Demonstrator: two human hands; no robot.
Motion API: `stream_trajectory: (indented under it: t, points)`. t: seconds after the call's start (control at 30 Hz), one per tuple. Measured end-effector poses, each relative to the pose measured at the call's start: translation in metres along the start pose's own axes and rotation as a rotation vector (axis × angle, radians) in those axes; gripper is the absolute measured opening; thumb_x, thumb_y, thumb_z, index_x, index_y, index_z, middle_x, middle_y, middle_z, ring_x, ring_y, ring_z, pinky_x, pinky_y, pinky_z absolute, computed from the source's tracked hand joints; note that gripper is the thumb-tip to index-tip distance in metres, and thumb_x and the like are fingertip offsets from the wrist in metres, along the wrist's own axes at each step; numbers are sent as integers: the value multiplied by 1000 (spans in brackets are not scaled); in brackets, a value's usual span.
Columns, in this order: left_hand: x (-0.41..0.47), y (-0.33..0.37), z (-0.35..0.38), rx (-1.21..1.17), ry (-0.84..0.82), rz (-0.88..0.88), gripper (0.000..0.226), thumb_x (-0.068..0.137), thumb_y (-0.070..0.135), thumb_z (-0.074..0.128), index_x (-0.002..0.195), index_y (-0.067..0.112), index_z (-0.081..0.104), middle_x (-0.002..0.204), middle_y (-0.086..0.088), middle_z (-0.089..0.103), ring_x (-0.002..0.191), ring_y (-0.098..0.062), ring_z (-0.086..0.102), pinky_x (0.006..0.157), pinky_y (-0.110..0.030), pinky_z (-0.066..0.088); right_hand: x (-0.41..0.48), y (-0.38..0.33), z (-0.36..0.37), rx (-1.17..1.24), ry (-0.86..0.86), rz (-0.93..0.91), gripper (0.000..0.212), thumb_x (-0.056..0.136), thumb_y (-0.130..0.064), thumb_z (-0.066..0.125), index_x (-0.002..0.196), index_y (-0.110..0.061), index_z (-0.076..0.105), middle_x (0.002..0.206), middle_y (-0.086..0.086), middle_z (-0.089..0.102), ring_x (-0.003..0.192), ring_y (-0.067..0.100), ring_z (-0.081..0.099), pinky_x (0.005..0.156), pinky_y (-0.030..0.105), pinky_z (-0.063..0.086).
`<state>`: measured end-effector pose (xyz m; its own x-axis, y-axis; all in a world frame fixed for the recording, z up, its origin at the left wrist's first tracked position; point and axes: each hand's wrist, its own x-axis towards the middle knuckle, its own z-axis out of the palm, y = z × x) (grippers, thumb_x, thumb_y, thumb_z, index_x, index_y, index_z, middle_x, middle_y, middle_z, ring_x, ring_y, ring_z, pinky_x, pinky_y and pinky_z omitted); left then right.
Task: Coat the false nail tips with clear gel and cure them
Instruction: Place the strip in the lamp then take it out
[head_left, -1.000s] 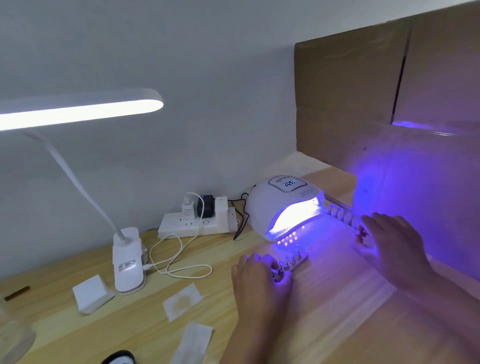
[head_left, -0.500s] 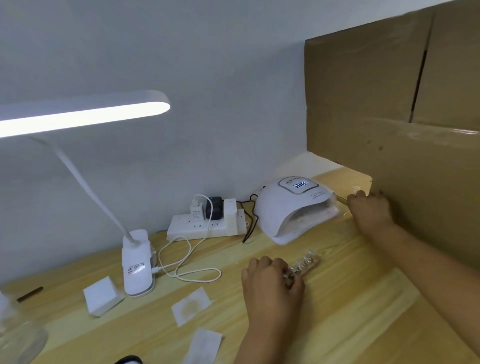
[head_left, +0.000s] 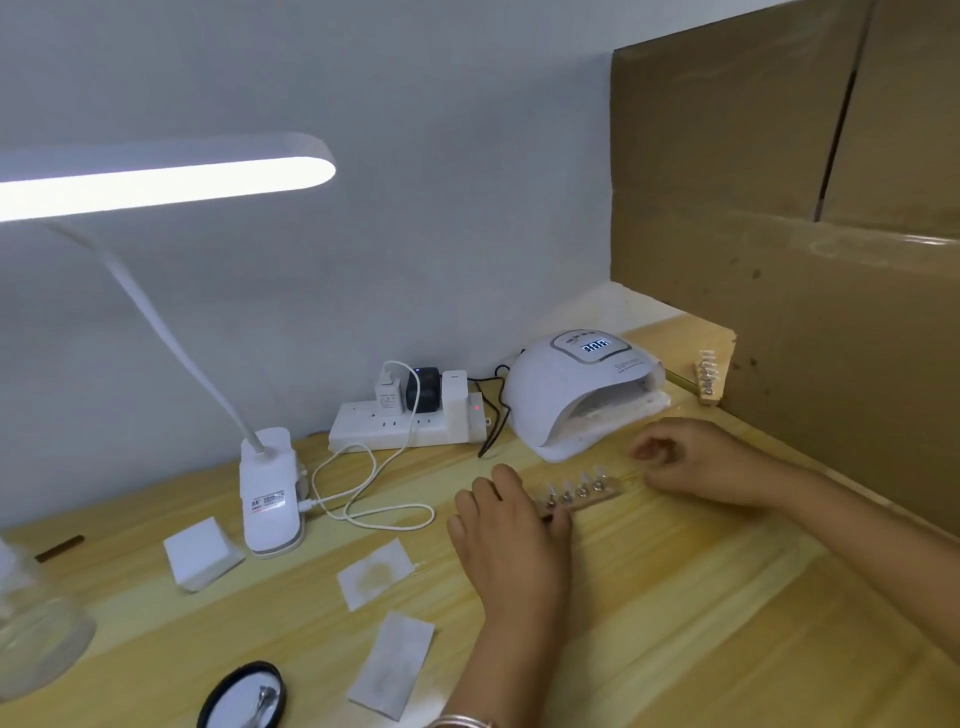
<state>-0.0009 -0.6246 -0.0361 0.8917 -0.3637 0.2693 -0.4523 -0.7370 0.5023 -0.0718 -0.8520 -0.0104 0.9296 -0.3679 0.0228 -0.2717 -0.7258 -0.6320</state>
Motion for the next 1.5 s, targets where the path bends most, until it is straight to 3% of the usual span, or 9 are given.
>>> stream_trajectory:
  t: [0.2,0.4,0.6,0.7,0.8,1.03,1.2,1.37,1.5]
  points:
    - [-3,-1,-3,-16,4,-30,43,87,54,54,115,24,42,114,3,50,109,-21,41,91,-33,31,18,-25,17,114,-209,-77,29,77,-14,74,98,-34,72,93,-15,62,82,2,49,79,18,46]
    - [0,-1,-3,1,-41,-26,48,86,56,53,121,26,38,117,4,47,112,-21,39,93,-33,30,2,-15,10,40,-167,-107,21,75,-18,75,88,-34,72,77,-17,62,71,-2,50,69,15,44]
    - [-3,4,-4,-19,-30,52,51,84,62,44,118,24,42,111,5,48,109,-22,41,92,-35,30,-15,29,-44,88,40,74,15,86,0,73,92,-13,68,77,0,53,66,5,46,60,14,38]
    - [-3,2,-2,-34,-38,63,50,87,61,43,119,23,43,111,3,49,109,-22,41,93,-35,31,-11,41,-58,64,193,196,8,87,-8,74,89,-12,67,78,7,52,70,17,46,62,28,36]
    - [-3,3,-2,-65,-36,90,47,88,58,44,118,21,46,109,2,51,107,-23,43,91,-36,32,-1,36,-54,145,373,237,8,86,-12,75,88,-10,68,77,6,52,69,19,47,60,28,33]
    - [-8,5,-1,-77,89,197,38,83,50,57,101,17,58,91,0,58,89,-26,52,78,-39,41,6,28,-49,226,429,270,11,84,-11,77,91,-11,68,76,4,54,70,17,48,60,26,32]
    - [-7,3,1,-72,58,197,38,86,47,54,110,18,57,100,-1,59,98,-27,53,84,-40,40,14,23,-25,177,537,314,16,80,-11,81,91,-8,70,69,-2,57,59,14,49,53,26,35]
    - [-8,3,1,-38,107,242,34,78,42,63,101,16,62,89,-3,62,87,-29,58,76,-39,47,33,-5,9,-23,480,397,18,80,-25,79,88,-16,67,94,6,71,93,29,66,80,35,50]
    - [-8,3,0,-29,107,245,35,76,41,65,100,16,63,87,-3,63,85,-30,59,74,-38,47,45,-34,33,-115,443,333,16,80,-27,78,88,-17,67,93,8,72,95,31,64,86,36,44]
